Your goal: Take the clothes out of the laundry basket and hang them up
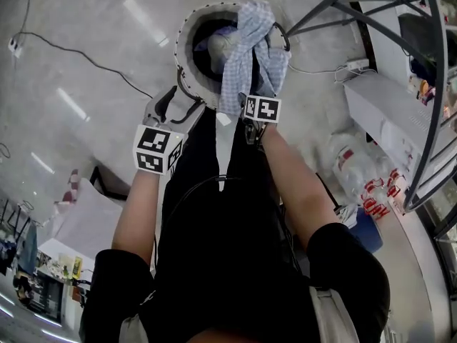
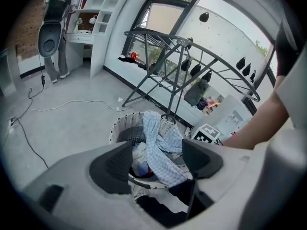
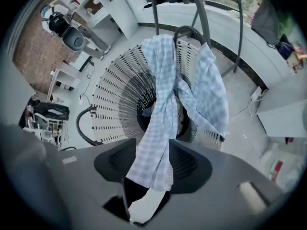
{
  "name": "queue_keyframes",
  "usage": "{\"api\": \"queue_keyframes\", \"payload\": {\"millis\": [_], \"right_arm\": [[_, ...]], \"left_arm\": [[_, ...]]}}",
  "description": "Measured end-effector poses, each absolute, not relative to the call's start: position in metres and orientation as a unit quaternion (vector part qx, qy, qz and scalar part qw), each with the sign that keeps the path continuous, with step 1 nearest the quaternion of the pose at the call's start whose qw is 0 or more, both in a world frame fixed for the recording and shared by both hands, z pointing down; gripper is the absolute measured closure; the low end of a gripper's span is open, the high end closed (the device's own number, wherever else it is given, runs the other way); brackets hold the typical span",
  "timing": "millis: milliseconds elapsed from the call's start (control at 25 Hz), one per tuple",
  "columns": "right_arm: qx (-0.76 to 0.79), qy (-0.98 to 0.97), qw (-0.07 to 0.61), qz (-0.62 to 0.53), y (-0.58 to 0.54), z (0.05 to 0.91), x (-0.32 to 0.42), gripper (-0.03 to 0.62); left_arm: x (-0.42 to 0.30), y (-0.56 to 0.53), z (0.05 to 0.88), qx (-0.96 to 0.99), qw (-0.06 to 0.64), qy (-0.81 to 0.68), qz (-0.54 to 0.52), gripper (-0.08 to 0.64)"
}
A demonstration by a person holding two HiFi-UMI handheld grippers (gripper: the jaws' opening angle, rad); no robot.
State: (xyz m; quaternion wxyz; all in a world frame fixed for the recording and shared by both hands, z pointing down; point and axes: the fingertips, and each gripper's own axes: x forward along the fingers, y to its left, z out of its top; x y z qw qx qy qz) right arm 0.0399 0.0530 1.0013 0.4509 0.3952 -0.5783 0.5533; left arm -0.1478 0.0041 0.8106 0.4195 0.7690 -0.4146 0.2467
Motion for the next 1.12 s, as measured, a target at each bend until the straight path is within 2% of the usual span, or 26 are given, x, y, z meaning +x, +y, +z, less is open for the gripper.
{"api": "queue_keyframes", "payload": {"millis": [440,520,600,640,920,1120], "right_arm": [[0.38,-0.483,0.534,0.581,0.098,1.075,0.046,0.351],[0.367,-0.479,0.554,0.574,0.103,1.081,0.045,0.405],[0.35,-0.48,0.565,0.572,0.105,1.081,0.042,0.51],[0.346,-0.484,0.563,0.574,0.105,1.079,0.04,0.544],[0.341,-0.558,0.505,0.563,0.09,1.026,0.023,0.552],[0.341,-0.636,0.473,0.505,0.074,0.959,0.025,0.552]], "left_arm": [[-0.164,0.023,0.853,0.762,0.43,-0.415,0.249,0.227],[-0.168,0.024,0.855,0.761,0.43,-0.419,0.247,0.227],[-0.171,0.024,0.854,0.759,0.43,-0.424,0.243,0.229],[-0.171,0.024,0.852,0.759,0.43,-0.425,0.241,0.23],[-0.168,0.019,0.825,0.768,0.423,-0.423,0.23,0.232],[-0.156,0.001,0.78,0.783,0.402,-0.427,0.207,0.23]]}}
